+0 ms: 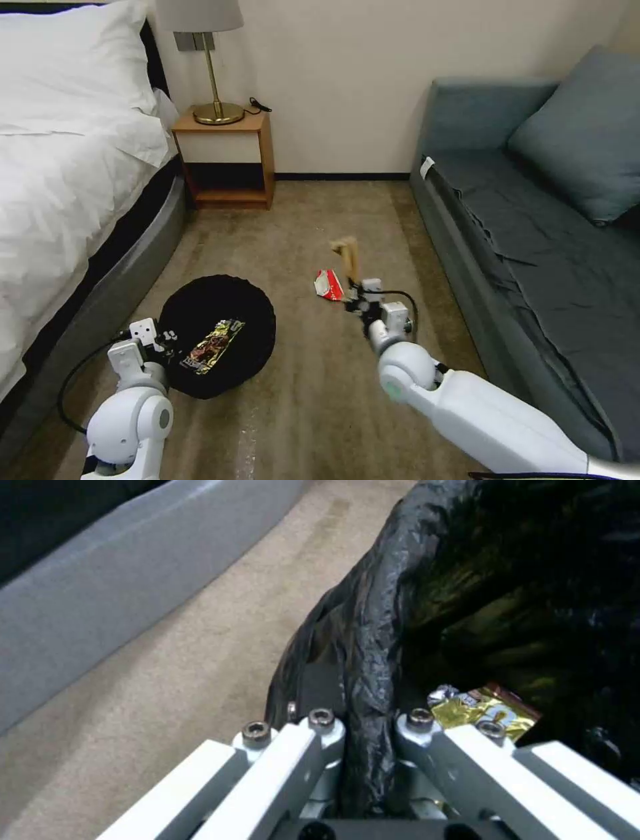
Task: Pick up the trash bin, then pick up the garbage on the floor and place it into the trash bin.
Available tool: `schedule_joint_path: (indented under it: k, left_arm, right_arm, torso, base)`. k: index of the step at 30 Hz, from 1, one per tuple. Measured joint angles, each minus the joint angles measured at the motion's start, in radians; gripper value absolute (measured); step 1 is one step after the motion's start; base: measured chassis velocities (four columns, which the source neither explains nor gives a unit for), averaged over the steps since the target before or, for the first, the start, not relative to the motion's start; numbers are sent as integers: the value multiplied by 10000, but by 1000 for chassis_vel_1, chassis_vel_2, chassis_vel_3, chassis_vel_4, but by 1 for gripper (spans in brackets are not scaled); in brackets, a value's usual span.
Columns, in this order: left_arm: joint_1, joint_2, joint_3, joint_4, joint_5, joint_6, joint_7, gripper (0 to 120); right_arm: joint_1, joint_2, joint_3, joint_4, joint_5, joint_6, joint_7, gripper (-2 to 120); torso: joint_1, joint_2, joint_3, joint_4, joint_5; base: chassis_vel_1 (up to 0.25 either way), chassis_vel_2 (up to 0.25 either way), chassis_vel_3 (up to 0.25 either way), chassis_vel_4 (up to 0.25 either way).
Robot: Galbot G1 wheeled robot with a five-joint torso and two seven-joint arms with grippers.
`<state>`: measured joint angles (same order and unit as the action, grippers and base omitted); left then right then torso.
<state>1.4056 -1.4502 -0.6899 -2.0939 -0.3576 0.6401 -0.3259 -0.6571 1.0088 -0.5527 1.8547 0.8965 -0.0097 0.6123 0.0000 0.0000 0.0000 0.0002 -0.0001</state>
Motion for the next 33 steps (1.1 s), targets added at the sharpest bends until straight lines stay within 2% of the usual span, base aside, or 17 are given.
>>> schedule_joint_path:
  k: [6, 11, 17, 20, 22, 26, 28, 31, 33]
  left_arm:
    - [-72, -90, 152, 9, 66, 7, 4, 4]
    - [-72, -129, 196, -2, 88, 29, 6, 4]
    - [-48, -155, 204, -75, 96, 42, 11, 4]
    - [-30, -177, 237, -99, 106, 48, 20, 4]
    - [-23, -177, 242, -98, 111, 48, 22, 4]
    - [-13, -141, 249, -104, 117, 49, 35, 4]
    - [-17, -134, 247, -110, 116, 50, 35, 4]
    - [-19, -120, 246, -115, 105, 54, 41, 4]
    - [-18, -119, 244, -115, 103, 54, 43, 4]
  right_arm:
    - [605, 1049, -1906, 437, 387, 7, 232, 0]
    - [862, 2091, -3281, -82, 402, -6, 452, 0]
    - [965, 2476, -3760, -696, 169, -203, 703, 1]
    - [998, 2446, -3570, -867, 70, -309, 749, 16]
    - [998, 2438, -3503, -898, 32, -319, 750, 19]
    - [943, 2440, -3246, -1015, -178, -331, 749, 38]
    - [923, 2445, -3168, -1046, -213, -345, 749, 41]
    - [887, 2448, -2974, -1083, -298, -389, 747, 56]
    - [877, 2406, -2829, -1058, -383, -393, 747, 59]
  torso:
    - [0, 1, 0, -1, -2]
    - [0, 1, -1, 0, -2]
    - [0, 0, 0, 0, -1]
    - [0, 0, 0, -2, -1]
    - [0, 1, 0, -2, -1]
    - [0, 1, 0, -1, 0]
    - [0, 1, -1, -2, 0]
    - [0, 0, 0, -1, 1]
    - [0, 0, -1, 0, 1]
  base:
    - [0, 0, 0, 0]
    - [0, 0, 0, 0]
    - [0, 0, 0, 0]
    - [0, 0, 0, 0]
    - [0, 0, 0, 0]
    - [0, 0, 0, 0]
    - [0, 0, 0, 0]
    - [0, 0, 0, 0]
    - [0, 0, 0, 0]
